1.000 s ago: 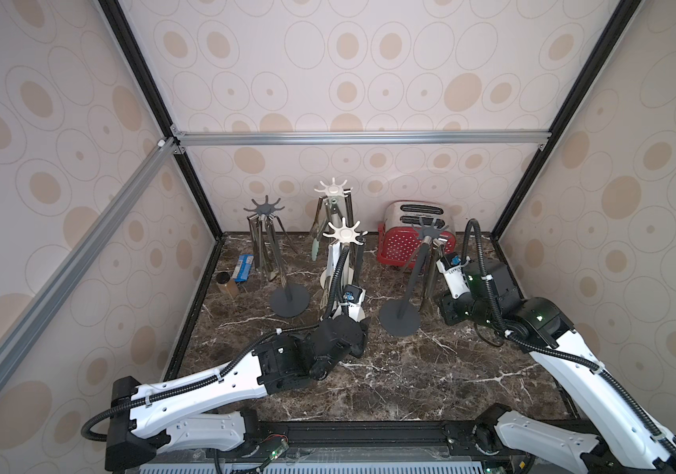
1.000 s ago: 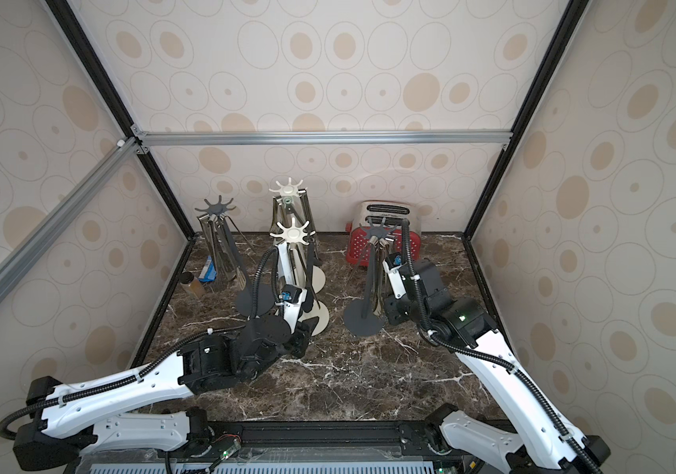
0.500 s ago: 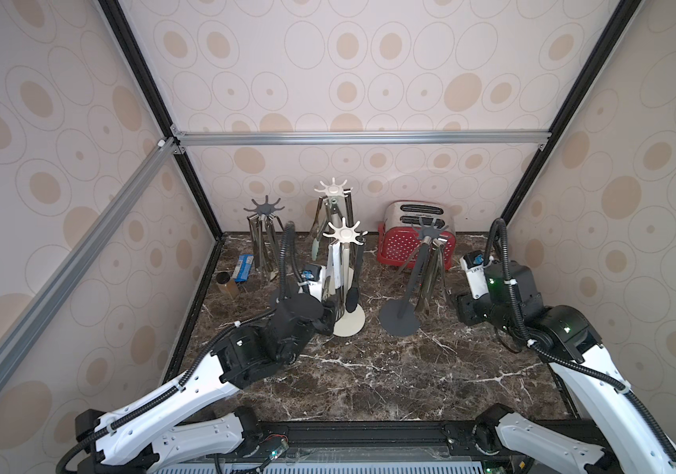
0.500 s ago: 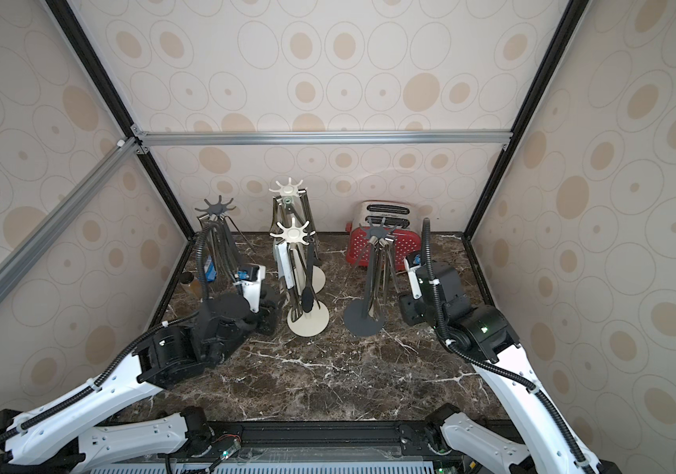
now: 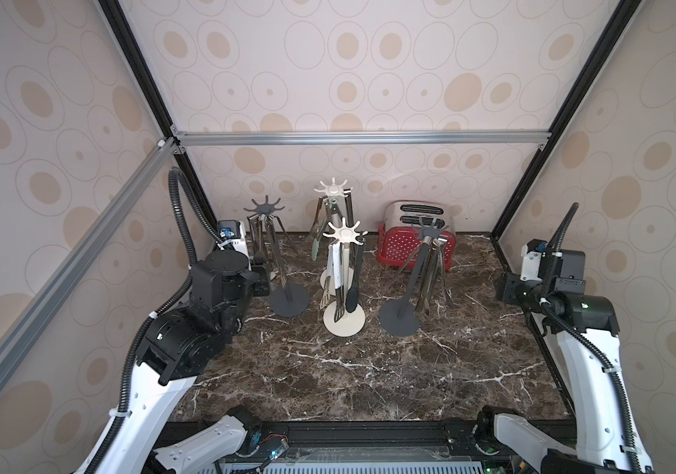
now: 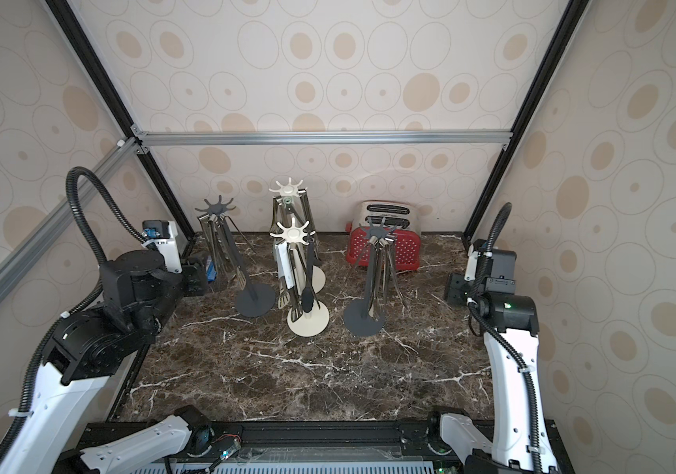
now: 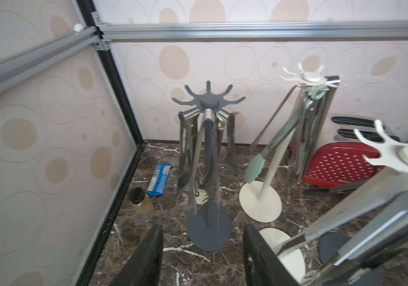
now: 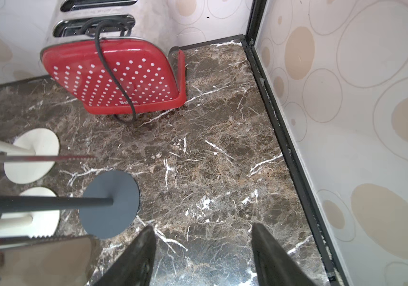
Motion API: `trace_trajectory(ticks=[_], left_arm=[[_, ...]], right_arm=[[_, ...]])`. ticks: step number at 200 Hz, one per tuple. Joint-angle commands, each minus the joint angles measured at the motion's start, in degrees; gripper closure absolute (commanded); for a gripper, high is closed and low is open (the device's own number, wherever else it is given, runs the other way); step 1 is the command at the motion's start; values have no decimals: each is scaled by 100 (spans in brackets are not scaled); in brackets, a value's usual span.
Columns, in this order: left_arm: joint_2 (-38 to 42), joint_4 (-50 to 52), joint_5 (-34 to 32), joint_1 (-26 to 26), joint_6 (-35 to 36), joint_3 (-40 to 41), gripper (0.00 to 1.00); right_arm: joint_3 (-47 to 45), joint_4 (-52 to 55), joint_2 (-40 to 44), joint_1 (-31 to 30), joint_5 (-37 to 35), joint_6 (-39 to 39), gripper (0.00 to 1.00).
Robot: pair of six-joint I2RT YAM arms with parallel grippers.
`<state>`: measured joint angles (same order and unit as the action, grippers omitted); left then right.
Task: Hang food tongs on kitchen utensil racks
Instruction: Reset both arms
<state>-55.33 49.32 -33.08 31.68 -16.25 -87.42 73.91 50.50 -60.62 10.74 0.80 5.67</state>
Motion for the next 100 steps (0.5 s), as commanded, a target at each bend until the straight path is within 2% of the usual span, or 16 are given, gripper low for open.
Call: trace_trajectory(ticks=[1, 17, 28, 35, 47, 73, 84, 100], left_arm=[[21, 664, -947, -147, 416, -323, 46], [98, 602, -1372, -353, 618, -243, 45], [160, 440, -1371, -660, 764, -59, 43], [193, 301, -1221, -945, 834, 114, 39], [241, 12, -809, -1521, 878, 468, 25], [156, -591, 540, -2947, 649, 1384, 24], [163, -965, 653, -3183, 535, 1824, 22], [308, -1808, 542, -3237, 473, 2557, 17]], right_arm=[[-213, -452, -108, 261, 500, 357, 36], [-297, -666, -280, 418, 588, 409, 36], [-367, -835, -397, 566, 692, 460, 36], [-426, -980, -460, 660, 759, 489, 36], [-560, -1232, -563, 819, 866, 538, 36], [-906, -1834, -755, 1071, 996, 496, 36], [-1095, -2128, -834, 1125, 999, 450, 36], [-1455, -2631, -926, 1166, 942, 351, 36]])
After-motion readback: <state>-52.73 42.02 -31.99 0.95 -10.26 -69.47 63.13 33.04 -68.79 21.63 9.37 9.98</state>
